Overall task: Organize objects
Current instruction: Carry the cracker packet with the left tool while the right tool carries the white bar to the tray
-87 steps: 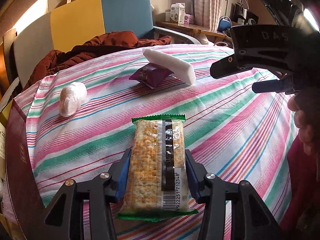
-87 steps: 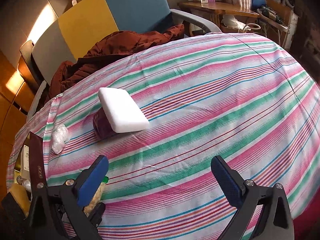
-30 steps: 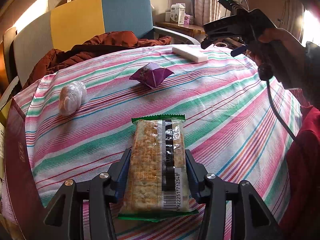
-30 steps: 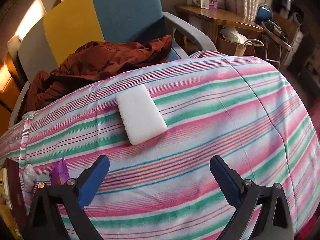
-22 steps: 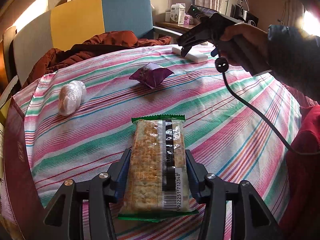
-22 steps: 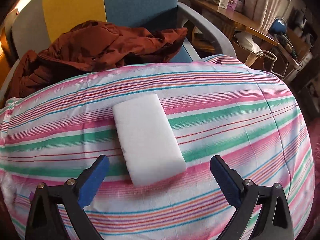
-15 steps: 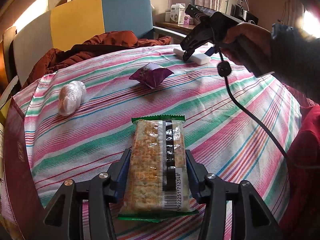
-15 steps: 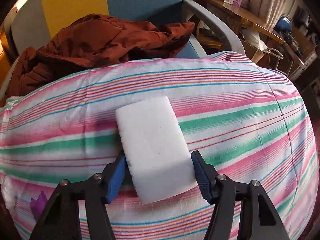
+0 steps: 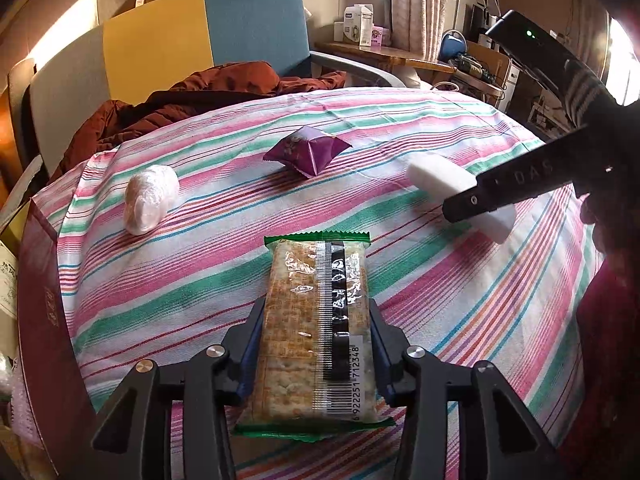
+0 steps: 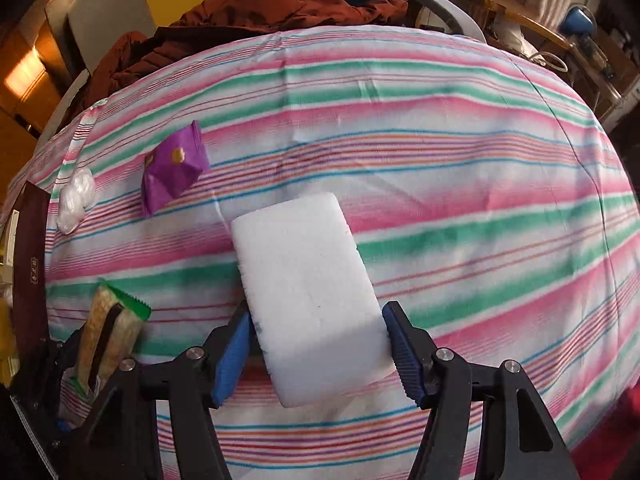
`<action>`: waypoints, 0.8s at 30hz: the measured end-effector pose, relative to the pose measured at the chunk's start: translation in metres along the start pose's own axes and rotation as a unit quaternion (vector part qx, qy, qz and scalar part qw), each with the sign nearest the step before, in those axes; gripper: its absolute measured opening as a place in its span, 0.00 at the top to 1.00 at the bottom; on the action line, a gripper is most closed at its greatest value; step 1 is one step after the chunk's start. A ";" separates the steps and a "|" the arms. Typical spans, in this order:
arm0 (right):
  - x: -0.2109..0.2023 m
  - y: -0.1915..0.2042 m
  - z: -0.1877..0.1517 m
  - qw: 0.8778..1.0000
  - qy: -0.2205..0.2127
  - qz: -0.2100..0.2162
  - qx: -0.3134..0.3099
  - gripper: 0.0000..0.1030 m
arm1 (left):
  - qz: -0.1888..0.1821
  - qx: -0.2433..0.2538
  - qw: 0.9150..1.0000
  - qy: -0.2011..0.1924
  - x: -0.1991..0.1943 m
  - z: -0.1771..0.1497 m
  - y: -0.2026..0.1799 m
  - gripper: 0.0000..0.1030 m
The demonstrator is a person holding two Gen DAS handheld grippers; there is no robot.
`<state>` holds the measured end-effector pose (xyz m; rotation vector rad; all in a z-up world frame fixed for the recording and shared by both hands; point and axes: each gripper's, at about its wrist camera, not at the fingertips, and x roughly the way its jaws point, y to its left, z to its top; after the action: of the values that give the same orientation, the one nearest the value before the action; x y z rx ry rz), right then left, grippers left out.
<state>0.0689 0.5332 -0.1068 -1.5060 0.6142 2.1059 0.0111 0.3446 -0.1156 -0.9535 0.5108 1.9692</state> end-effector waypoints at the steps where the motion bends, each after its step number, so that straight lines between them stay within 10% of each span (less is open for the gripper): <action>1: 0.001 0.002 -0.005 1.000 -0.001 -0.005 0.003 0.37 | 0.006 0.003 1.000 0.003 -0.002 0.000 -0.001 0.56; 24: 0.004 0.025 -0.011 0.997 -0.036 -0.046 -0.049 0.37 | 0.060 -0.037 0.995 -0.072 -0.124 -0.002 0.021 0.57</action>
<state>0.0607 0.5070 -0.1114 -1.4730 0.4139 2.1365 0.0355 0.2666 -0.0201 -0.8345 0.4227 2.1600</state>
